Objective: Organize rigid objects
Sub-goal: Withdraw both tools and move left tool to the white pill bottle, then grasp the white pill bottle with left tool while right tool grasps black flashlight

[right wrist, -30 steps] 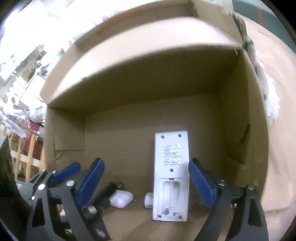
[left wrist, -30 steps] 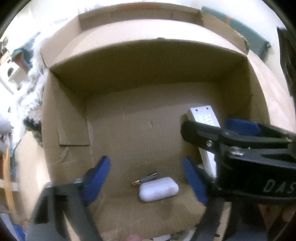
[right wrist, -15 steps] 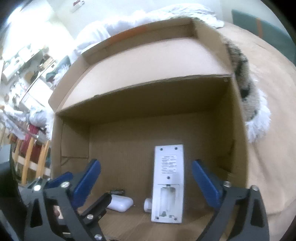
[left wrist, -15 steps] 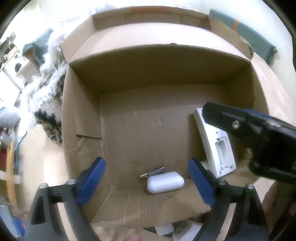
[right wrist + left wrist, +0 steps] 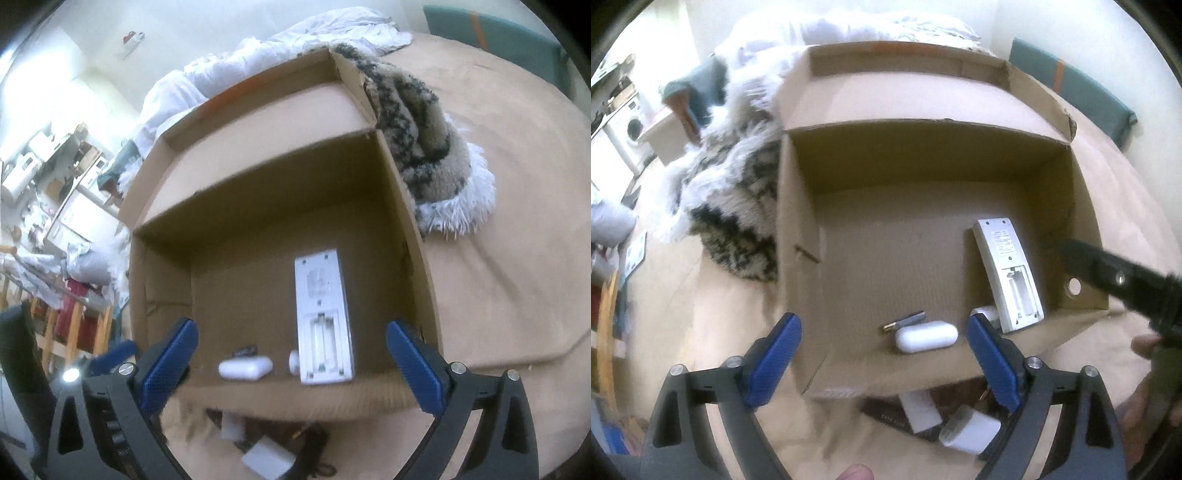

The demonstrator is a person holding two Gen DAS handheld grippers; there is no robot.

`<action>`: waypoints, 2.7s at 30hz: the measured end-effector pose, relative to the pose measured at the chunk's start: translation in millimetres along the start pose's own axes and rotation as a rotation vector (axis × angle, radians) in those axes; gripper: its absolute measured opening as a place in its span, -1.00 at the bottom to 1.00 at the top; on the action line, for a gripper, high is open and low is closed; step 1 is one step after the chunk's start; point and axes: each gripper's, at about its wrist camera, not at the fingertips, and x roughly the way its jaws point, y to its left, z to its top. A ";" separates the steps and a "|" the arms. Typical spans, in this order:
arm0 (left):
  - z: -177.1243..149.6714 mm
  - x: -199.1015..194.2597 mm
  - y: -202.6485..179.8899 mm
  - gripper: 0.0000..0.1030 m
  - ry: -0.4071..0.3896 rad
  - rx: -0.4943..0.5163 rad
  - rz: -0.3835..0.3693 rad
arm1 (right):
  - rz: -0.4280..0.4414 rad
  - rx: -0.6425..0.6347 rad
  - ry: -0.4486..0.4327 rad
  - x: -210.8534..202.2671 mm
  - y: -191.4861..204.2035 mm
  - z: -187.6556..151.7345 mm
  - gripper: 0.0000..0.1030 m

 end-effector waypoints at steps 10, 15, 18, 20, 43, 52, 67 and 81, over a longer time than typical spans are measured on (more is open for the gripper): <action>-26.2 -30.9 17.8 0.75 -0.017 -0.049 0.010 | -0.008 -0.069 0.020 -10.9 17.8 -33.0 1.00; -40.1 -34.5 30.1 0.75 -0.003 -0.089 0.018 | -0.025 -0.088 0.044 -12.9 23.0 -51.4 1.00; -47.3 -34.4 37.9 0.75 -0.003 -0.120 0.036 | -0.053 -0.112 0.061 -12.9 23.4 -64.4 1.00; -51.1 -32.1 43.7 0.75 0.006 -0.148 0.040 | -0.047 -0.105 0.088 -11.5 20.9 -72.3 1.00; -53.4 50.9 -8.4 0.33 0.250 -0.114 -0.166 | -0.085 0.059 0.180 18.6 -16.9 -73.3 1.00; -61.2 74.5 -23.7 -0.53 0.293 -0.056 -0.128 | -0.095 0.065 0.200 22.0 -19.2 -74.0 1.00; -72.7 -8.7 -6.0 -0.53 0.146 -0.019 -0.053 | -0.097 0.101 0.226 28.2 -25.0 -80.4 1.00; -81.3 -30.6 57.5 -0.53 0.095 -0.138 -0.016 | 0.014 0.210 0.344 51.6 -32.5 -89.9 0.21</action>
